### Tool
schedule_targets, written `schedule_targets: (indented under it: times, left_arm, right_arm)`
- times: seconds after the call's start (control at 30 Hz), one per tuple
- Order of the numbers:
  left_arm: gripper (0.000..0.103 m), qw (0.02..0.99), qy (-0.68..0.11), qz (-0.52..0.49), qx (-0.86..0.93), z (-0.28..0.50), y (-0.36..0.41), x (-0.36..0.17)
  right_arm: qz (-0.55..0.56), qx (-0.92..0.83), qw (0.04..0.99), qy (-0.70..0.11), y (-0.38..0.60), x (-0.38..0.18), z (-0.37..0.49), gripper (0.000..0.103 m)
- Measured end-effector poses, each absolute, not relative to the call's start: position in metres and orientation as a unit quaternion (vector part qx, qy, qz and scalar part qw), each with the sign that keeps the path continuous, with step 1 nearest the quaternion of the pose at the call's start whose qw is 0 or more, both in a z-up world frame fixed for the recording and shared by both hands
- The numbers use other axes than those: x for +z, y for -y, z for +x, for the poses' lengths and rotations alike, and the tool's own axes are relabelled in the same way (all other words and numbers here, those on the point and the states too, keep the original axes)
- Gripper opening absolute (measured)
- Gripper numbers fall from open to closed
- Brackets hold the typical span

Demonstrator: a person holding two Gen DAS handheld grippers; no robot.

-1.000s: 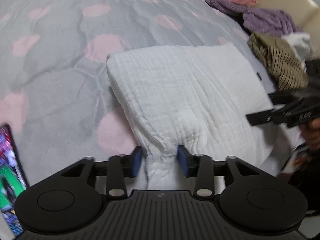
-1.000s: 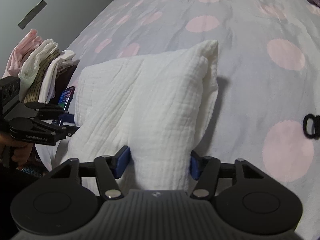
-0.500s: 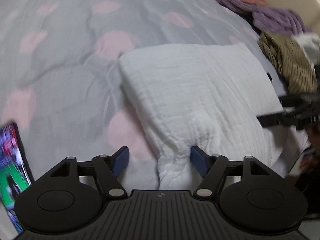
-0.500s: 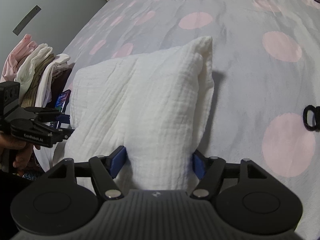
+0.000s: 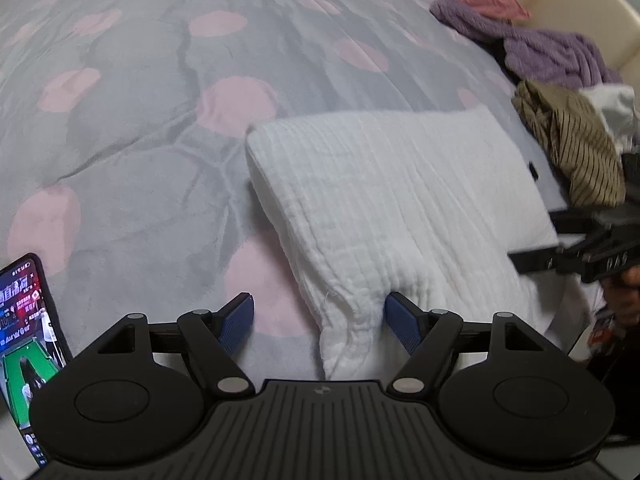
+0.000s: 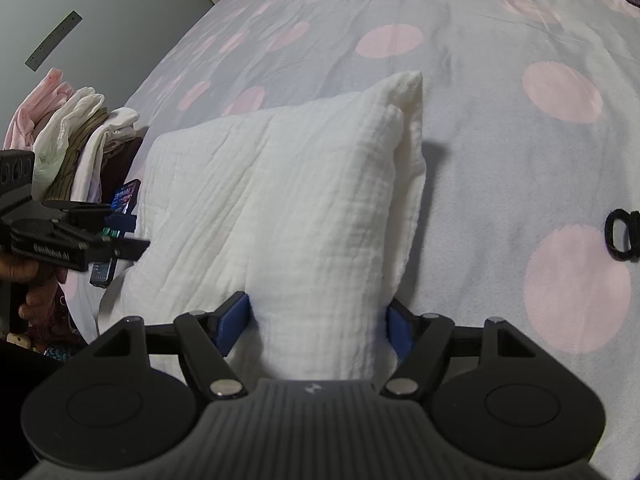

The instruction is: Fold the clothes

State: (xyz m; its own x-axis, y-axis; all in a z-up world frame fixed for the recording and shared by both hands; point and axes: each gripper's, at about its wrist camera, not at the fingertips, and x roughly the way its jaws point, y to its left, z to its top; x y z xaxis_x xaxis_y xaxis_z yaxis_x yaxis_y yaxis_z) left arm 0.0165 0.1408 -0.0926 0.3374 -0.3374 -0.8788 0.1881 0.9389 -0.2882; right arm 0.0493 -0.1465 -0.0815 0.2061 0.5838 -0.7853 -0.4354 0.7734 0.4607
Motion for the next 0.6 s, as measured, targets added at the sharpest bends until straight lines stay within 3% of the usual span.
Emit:
schedule_targets:
  times: [0.27, 0.43, 0.6]
  left_arm:
    - [0.072, 0.773, -0.579, -0.210, -0.153, 0.027, -0.163, -0.109]
    - [0.072, 0.785, -0.574, -0.173, -0.159, 0.026, -0.153, -0.103]
    - [0.065, 0.795, -0.567, -0.136, -0.165, 0.026, -0.143, -0.096]
  right_arm:
    - [0.069, 0.328, 0.775, -0.536, 0.147, -0.082, 0.049, 0.075]
    - [0.069, 0.328, 0.775, -0.536, 0.147, -0.083, 0.049, 0.076]
    - [0.069, 0.328, 0.775, -0.536, 0.148, -0.083, 0.049, 0.076]
